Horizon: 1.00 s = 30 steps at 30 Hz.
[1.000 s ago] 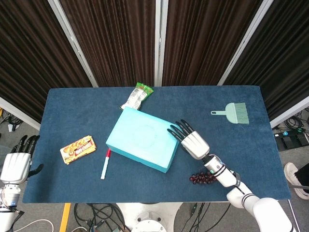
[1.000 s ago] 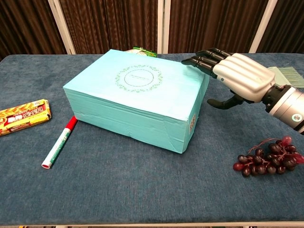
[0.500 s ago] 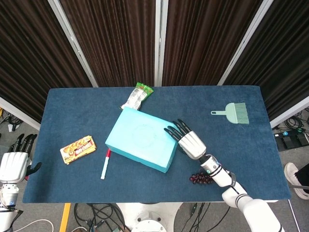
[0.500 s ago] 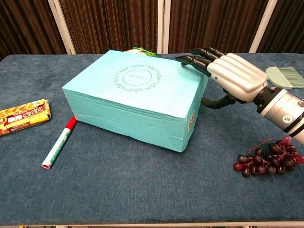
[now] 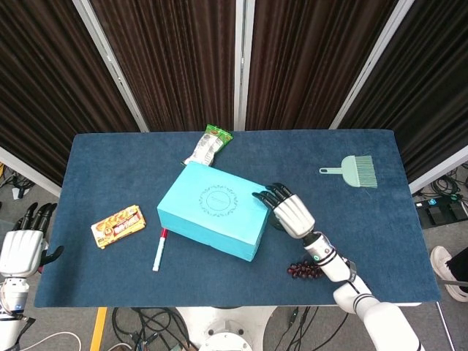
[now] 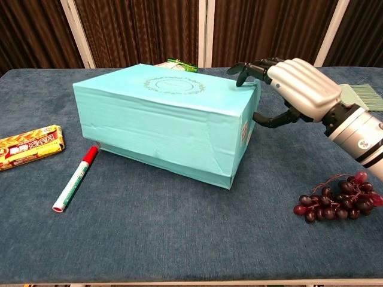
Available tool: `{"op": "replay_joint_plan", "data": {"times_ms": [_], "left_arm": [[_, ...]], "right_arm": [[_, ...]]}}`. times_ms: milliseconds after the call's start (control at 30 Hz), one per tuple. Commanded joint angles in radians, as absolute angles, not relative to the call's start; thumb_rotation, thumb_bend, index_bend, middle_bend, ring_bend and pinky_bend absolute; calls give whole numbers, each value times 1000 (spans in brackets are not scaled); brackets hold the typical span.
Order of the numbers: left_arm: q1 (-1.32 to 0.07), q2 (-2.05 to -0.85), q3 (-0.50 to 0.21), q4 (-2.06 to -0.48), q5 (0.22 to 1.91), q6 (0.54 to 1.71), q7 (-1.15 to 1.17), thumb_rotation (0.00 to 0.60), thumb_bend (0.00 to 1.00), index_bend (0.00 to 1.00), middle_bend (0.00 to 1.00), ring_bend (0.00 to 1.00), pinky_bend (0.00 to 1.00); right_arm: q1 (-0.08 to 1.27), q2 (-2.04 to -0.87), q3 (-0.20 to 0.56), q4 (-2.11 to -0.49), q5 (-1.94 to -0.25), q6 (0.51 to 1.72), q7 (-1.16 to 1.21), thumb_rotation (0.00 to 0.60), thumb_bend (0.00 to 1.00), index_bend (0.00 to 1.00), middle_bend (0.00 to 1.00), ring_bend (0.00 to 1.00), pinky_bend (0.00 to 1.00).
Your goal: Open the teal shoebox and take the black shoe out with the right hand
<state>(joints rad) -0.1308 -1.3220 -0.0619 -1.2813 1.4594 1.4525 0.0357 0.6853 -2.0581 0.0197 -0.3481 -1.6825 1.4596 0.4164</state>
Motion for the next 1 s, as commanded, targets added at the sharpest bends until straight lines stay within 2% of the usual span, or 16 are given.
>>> {"op": "replay_joint_plan", "data": {"times_ms": [33,300,433,600,767,1000], "left_arm": [[-132,-1320,-62,-1285,1460,1451,37,600,188,83,106,31,274],[-135,-1314,-60,-1297,1459,1443,40,600,187,83,106,31,274],[-137,-1312,-60,-1304,1457,1438,43,600,188,83,106,31,274],[-140,-1309,-56,-1312,1457,1427,45,600,187,84,106,31,275],[-143,-1305,-56,-1317,1454,1420,47,600,187,83,106,31,275],[-142,-1306,-52,-1313,1451,1414,41,600,188,84,106,31,276]], "right_arm": [[683,-2060,38,-358,-1659,1462,455,600,271,246,444,256,291],[680,-2036,126,-477,-1556,1411,616,600,272,303,480,297,335],[678,-1989,181,-610,-1487,1340,695,600,276,335,497,319,358],[675,-1898,270,-834,-1369,1211,745,600,285,395,539,366,453],[666,-1789,378,-1068,-1207,1058,756,600,294,439,570,398,498],[667,-1694,469,-1205,-1002,868,730,600,290,468,585,415,514]]}}
